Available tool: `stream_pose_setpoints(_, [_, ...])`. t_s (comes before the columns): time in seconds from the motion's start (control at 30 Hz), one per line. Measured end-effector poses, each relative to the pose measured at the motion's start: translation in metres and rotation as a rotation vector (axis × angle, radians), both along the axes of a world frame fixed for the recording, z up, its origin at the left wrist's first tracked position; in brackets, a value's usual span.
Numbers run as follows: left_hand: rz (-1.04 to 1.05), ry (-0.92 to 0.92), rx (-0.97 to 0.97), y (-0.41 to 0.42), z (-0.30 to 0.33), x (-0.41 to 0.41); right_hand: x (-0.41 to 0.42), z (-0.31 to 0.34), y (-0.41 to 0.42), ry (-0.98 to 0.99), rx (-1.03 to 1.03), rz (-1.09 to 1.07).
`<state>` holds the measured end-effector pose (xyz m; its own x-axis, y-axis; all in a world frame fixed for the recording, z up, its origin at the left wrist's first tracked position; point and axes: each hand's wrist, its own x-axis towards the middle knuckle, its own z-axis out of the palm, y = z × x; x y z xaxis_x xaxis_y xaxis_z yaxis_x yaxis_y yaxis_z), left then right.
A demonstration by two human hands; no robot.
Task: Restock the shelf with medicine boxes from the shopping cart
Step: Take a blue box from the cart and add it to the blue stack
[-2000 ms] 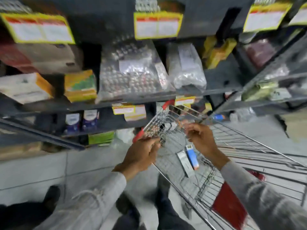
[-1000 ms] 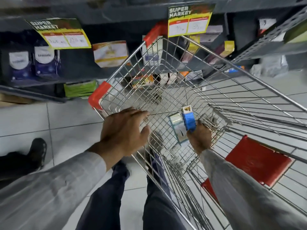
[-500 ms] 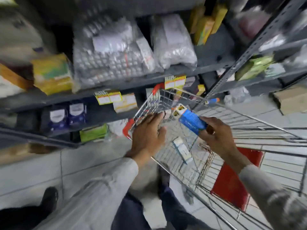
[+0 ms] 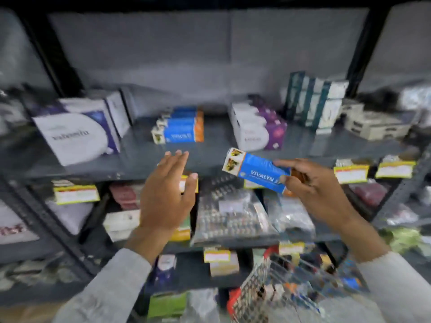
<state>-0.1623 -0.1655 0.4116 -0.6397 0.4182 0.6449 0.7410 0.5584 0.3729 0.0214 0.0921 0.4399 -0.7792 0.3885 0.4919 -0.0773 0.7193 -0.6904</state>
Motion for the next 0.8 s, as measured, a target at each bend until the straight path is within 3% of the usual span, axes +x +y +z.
stream_pose_setpoints(0.23, [0.262, -0.174, -0.215, -0.057, 0.019, -0.098, -0.140, 0.048, -0.041, -0.033, 0.172, 0.175])
stream_pose_setpoints(0.4, [0.278, -0.070, -0.343, -0.062, 0.006, -0.125, -0.212, 0.040, -0.064, -0.140, 0.275, 0.227])
stream_pose_setpoints(0.8, [0.303, -0.062, -0.317, -0.061, -0.005, -0.137, -0.243, 0.007, -0.073, -0.127, 0.339, 0.215])
